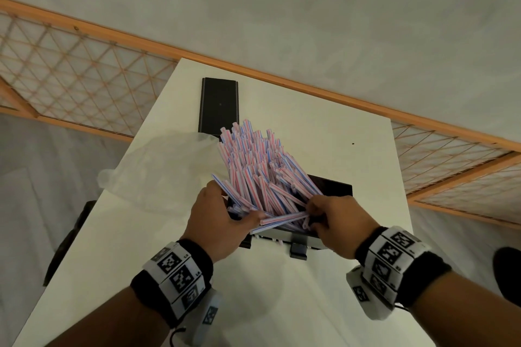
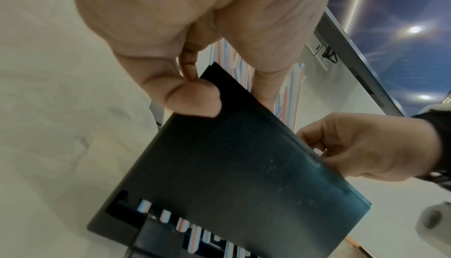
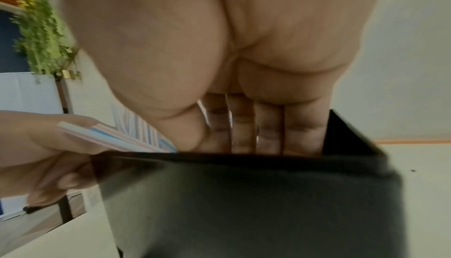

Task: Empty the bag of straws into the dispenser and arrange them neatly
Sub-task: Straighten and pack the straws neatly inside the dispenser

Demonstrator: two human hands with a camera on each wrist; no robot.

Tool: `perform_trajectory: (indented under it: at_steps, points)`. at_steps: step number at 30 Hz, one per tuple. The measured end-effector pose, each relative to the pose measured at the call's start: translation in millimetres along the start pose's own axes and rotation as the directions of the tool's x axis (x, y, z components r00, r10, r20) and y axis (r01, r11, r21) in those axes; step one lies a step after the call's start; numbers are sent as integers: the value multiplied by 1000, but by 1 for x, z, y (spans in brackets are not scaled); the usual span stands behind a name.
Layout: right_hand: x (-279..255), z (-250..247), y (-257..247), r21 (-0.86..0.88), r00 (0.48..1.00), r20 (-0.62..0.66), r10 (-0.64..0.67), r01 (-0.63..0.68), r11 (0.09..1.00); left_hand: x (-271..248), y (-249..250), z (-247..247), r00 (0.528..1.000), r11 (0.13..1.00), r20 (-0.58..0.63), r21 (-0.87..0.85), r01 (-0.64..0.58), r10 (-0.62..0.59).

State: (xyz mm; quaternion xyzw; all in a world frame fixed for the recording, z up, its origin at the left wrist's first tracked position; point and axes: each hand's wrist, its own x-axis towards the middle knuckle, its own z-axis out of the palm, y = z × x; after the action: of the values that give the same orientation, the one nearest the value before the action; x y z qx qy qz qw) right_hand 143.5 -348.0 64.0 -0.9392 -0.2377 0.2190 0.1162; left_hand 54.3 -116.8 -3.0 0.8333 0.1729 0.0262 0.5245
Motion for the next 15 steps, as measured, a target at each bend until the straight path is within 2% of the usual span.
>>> perform_trajectory:
  at_steps: [4,9,13,15]
  points:
    - [11,-6,-2,-43,1000,-2,21,-22,999,-1,2,0,1000,1000,-5,1,22,-22]
    - [18,-9,-8,-103,999,22,-37,39,994,1,1,0,999,999,-5,36,32,-31]
    - [22,-2,-12,-121,994,64,-89,96,988,-9,23,-8,985,1000,-169,-15,20,-22]
    - [25,0,-14,-126,993,76,-88,98,987,-13,32,-14,960,992,-274,-94,-85,57]
